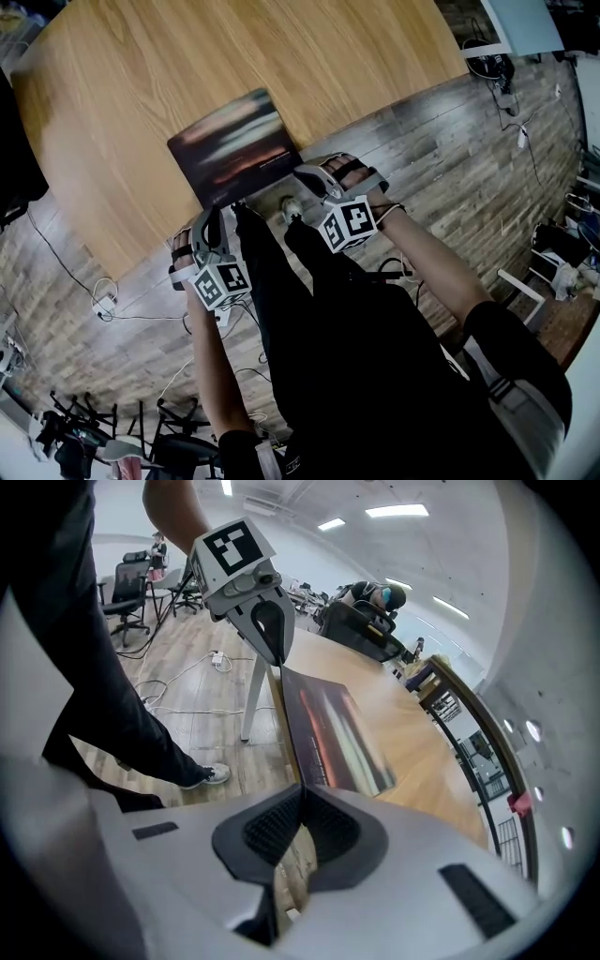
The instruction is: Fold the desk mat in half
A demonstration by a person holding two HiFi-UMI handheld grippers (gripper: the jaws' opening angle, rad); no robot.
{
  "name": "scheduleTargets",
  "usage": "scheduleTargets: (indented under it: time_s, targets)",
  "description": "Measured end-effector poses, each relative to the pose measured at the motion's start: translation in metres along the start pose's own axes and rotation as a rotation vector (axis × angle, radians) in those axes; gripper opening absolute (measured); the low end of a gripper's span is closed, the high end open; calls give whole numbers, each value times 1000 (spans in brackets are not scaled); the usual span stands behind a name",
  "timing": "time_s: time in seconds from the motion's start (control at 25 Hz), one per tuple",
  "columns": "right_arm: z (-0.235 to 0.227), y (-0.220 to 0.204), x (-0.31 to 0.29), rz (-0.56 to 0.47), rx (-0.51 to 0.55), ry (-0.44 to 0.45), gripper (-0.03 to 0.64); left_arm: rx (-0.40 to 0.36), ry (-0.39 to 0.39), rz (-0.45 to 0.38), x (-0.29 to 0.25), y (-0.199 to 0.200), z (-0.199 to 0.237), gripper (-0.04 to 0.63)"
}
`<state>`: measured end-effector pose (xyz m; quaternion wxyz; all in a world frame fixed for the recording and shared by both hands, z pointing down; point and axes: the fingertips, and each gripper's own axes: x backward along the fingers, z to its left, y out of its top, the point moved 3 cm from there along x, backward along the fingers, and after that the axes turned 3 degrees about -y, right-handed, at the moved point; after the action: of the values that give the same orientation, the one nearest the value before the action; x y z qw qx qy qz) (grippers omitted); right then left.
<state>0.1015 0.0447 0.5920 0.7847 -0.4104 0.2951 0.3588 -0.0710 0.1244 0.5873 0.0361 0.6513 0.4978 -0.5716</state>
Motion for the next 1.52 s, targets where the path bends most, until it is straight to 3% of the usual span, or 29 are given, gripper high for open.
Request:
scheduleTargets:
  time_s: [0.56, 0.8, 1.0, 1.28, 1.52]
  targets:
    - [-16, 23, 42, 43, -62, 341, 35, -15, -321, 48, 39, 19, 6, 32]
    - [-29, 42, 55, 50, -111, 425, 35, -8, -430, 49, 61, 21, 16, 31]
    - [-38, 55, 62, 56, -199, 543, 35, 24, -551, 53, 72, 21, 27, 31]
    - [-53, 73, 64, 86, -223, 654, 35, 55, -760, 71, 85, 22, 44, 31]
    - [-72, 82, 57, 86, -259, 790, 35, 129, -858, 81, 78, 19, 57, 31]
